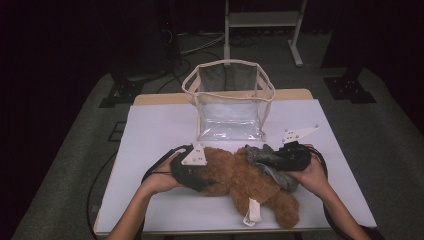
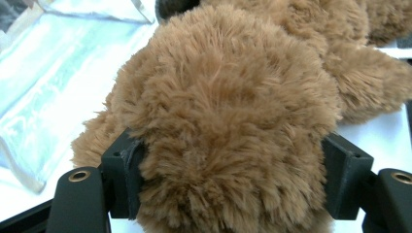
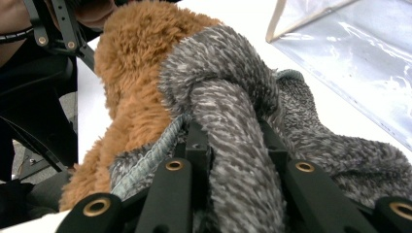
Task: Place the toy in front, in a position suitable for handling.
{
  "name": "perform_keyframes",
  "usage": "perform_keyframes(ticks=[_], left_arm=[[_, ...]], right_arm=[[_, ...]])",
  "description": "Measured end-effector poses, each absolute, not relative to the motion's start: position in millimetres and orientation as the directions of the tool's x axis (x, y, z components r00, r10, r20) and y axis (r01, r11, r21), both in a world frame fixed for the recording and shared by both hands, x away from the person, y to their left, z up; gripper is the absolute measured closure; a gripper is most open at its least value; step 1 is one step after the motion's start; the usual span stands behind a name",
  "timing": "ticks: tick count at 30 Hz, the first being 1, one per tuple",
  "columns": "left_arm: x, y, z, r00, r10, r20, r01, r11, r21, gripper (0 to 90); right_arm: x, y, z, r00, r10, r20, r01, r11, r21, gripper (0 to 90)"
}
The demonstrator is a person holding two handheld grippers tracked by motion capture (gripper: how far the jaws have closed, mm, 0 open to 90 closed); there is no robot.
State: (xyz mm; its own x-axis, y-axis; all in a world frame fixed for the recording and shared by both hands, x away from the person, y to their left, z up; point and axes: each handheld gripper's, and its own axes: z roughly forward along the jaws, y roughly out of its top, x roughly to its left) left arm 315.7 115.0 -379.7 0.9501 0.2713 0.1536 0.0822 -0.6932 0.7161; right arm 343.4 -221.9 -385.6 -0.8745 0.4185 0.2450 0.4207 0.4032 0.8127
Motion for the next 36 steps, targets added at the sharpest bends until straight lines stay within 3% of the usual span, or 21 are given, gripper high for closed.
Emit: perform_keyframes(ticks=[13, 24, 36], left_arm=[[323, 110, -385, 0.930, 0.339, 0.140, 0.131, -0.665, 0.736, 26.0], [308, 120, -389, 0.936, 0.331, 0.118, 0.122, -0.621, 0.775, 25.7], [292, 135, -386, 0.940, 0.323, 0.109, 0.128, -0.632, 0.765, 25.8]], right_arm=[[306, -204, -363, -0.926, 0.358, 0.123, 0.294, 0.477, 0.828, 72.2], [303, -255, -367, -0.863, 0.469, 0.187, 0.392, 0.387, 0.834, 71.9], [308, -231, -381, -0.882, 0.420, 0.213, 0.389, 0.393, 0.833, 71.6]])
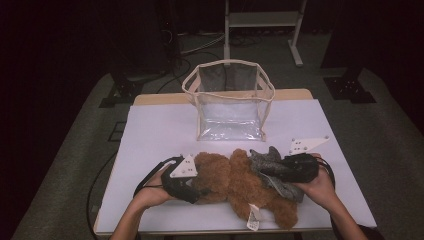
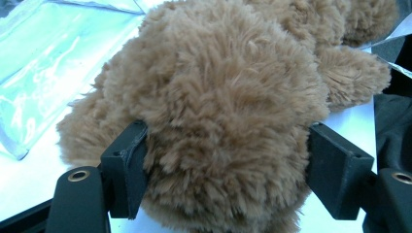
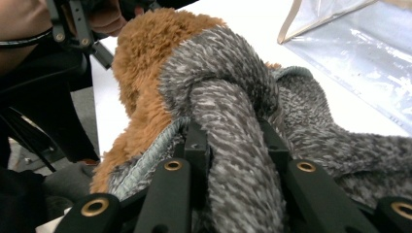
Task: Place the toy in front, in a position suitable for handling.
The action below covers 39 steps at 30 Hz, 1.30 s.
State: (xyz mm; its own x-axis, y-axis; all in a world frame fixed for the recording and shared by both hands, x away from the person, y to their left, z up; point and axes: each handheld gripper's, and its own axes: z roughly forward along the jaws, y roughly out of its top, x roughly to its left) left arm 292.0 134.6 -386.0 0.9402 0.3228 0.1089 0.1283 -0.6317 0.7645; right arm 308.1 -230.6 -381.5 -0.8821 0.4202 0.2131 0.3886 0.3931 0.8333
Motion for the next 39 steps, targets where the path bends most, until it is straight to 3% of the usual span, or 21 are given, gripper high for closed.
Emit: perform_keyframes(ticks=[7, 11, 13, 19, 23, 28, 35, 39], left_arm=[[311, 130, -366, 0.940, 0.334, 0.062, 0.138, -0.543, 0.828, 24.3], [320, 121, -363, 0.945, 0.321, 0.068, 0.131, -0.561, 0.817, 25.5], [322, 118, -369, 0.956, 0.288, 0.055, 0.129, -0.581, 0.803, 33.9], [314, 121, -378, 0.965, 0.256, 0.054, 0.118, -0.610, 0.784, 35.1], [305, 123, -379, 0.976, 0.210, 0.064, 0.088, -0.642, 0.762, 35.0], [301, 131, -375, 0.979, 0.193, 0.071, 0.074, -0.652, 0.754, 32.1], [312, 119, -369, 0.981, 0.184, 0.061, 0.068, -0.622, 0.780, 24.5], [312, 111, -377, 0.979, 0.190, 0.069, 0.073, -0.651, 0.756, 28.0]], right_arm=[[302, -238, -387, -0.875, 0.424, 0.234, 0.406, 0.378, 0.832, 71.8], [301, -238, -387, -0.875, 0.423, 0.237, 0.408, 0.379, 0.831, 71.8], [304, -237, -383, -0.873, 0.414, 0.258, 0.426, 0.387, 0.818, 71.5], [314, -224, -361, -0.886, 0.402, 0.232, 0.403, 0.417, 0.815, 71.7], [332, -199, -354, -0.893, 0.393, 0.221, 0.397, 0.453, 0.799, 71.8], [331, -169, -372, -0.910, 0.342, 0.234, 0.389, 0.510, 0.767, 72.3], [316, -172, -383, -0.909, 0.340, 0.240, 0.390, 0.497, 0.775, 73.0], [312, -179, -376, -0.908, 0.353, 0.226, 0.383, 0.481, 0.788, 71.9]])
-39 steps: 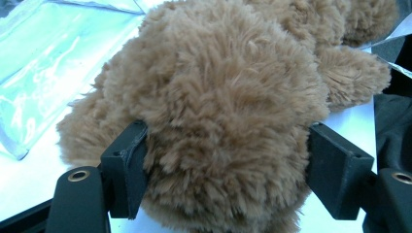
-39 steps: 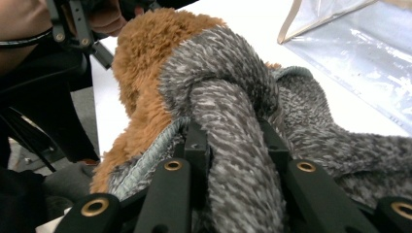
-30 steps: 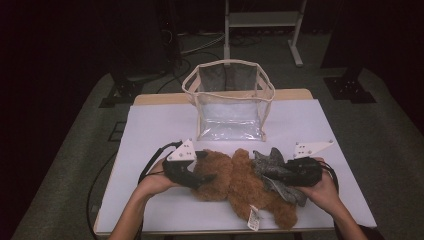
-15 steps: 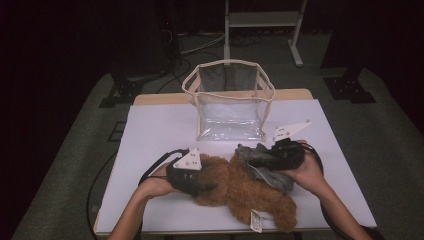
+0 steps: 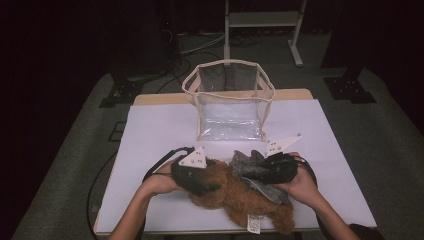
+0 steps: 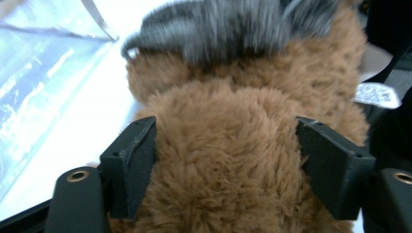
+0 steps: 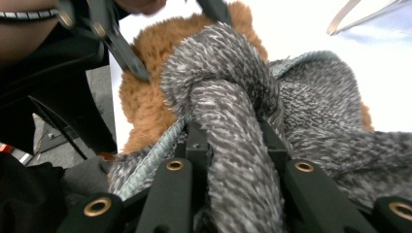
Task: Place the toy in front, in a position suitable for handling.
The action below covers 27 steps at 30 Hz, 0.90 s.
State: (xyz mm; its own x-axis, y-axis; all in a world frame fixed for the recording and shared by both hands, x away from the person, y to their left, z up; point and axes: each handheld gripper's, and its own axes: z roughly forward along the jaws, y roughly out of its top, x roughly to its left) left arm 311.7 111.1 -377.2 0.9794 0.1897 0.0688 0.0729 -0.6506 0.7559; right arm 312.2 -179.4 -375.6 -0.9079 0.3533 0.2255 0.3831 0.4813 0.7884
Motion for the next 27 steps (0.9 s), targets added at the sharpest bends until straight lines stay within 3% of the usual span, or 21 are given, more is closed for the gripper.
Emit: perform_keyframes(ticks=[9, 14, 18, 27], left_arm=[[312, 113, -378, 0.976, 0.207, 0.064, 0.087, -0.644, 0.760, 28.8], [319, 123, -366, 0.970, 0.241, 0.040, 0.116, -0.597, 0.794, 21.0], [327, 126, -363, 0.961, 0.275, 0.031, 0.141, -0.585, 0.799, 22.4], [319, 122, -380, 0.969, 0.248, 0.008, 0.152, -0.620, 0.770, 26.3]], right_arm=[[303, -186, -359, -0.914, 0.357, 0.195, 0.360, 0.490, 0.794, 69.9], [306, -179, -377, -0.914, 0.346, 0.211, 0.372, 0.511, 0.775, 71.6], [300, -179, -380, -0.920, 0.335, 0.206, 0.363, 0.520, 0.773, 72.1], [309, -178, -363, -0.911, 0.359, 0.204, 0.365, 0.473, 0.802, 70.9]])
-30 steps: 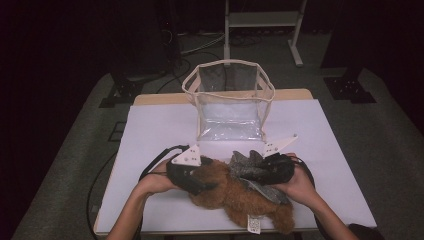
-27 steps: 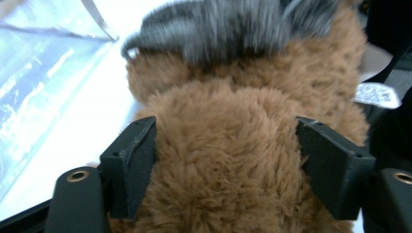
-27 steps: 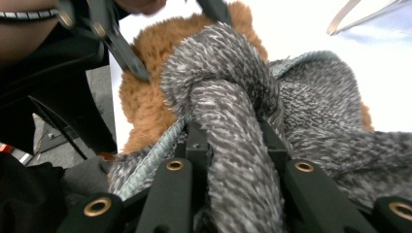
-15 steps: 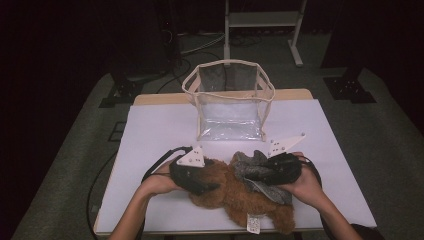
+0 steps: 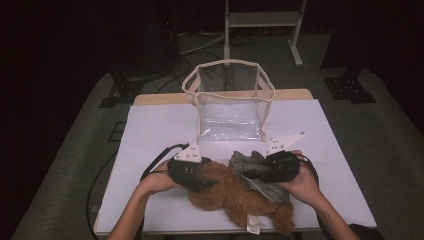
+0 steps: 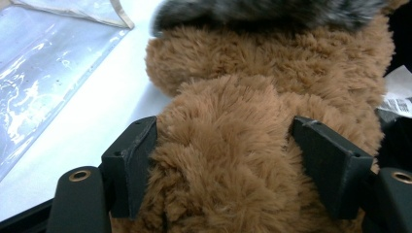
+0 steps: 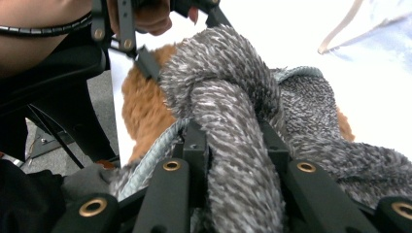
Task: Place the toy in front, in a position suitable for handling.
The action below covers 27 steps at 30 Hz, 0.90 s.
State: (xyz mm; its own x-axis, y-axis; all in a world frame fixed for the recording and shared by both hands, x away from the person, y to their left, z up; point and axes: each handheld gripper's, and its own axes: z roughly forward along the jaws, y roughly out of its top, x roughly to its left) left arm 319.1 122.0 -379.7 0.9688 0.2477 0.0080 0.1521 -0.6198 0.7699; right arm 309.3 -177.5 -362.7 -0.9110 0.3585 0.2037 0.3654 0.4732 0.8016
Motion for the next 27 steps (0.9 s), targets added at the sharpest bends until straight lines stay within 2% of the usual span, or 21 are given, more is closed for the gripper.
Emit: perform_keyframes(ticks=[5, 11, 13, 14, 16, 20, 27], left_arm=[[308, 123, -379, 0.973, 0.228, 0.036, 0.121, -0.639, 0.759, 26.5], [300, 127, -377, 0.977, 0.209, 0.047, 0.098, -0.629, 0.771, 25.6], [302, 126, -374, 0.976, 0.216, 0.034, 0.109, -0.614, 0.782, 18.5], [304, 125, -374, 0.976, 0.218, 0.032, 0.112, -0.616, 0.780, 12.0], [306, 123, -375, 0.976, 0.214, 0.027, 0.115, -0.621, 0.775, 11.8], [301, 119, -380, 0.985, 0.173, 0.023, 0.094, -0.641, 0.762, 21.4], [289, 125, -381, 0.984, 0.175, 0.038, 0.084, -0.637, 0.766, 23.9]], right_arm=[[312, -160, -362, -0.923, 0.343, 0.175, 0.339, 0.508, 0.792, 70.3], [304, -159, -379, -0.920, 0.327, 0.214, 0.362, 0.508, 0.782, 71.5], [297, -160, -383, -0.923, 0.323, 0.209, 0.356, 0.508, 0.784, 72.1], [290, -161, -383, -0.930, 0.315, 0.191, 0.336, 0.514, 0.789, 72.3], [288, -162, -382, -0.932, 0.310, 0.187, 0.331, 0.516, 0.790, 72.3], [285, -163, -377, -0.935, 0.302, 0.187, 0.325, 0.517, 0.792, 71.9], [292, -166, -363, -0.925, 0.346, 0.158, 0.321, 0.486, 0.813, 69.9]])
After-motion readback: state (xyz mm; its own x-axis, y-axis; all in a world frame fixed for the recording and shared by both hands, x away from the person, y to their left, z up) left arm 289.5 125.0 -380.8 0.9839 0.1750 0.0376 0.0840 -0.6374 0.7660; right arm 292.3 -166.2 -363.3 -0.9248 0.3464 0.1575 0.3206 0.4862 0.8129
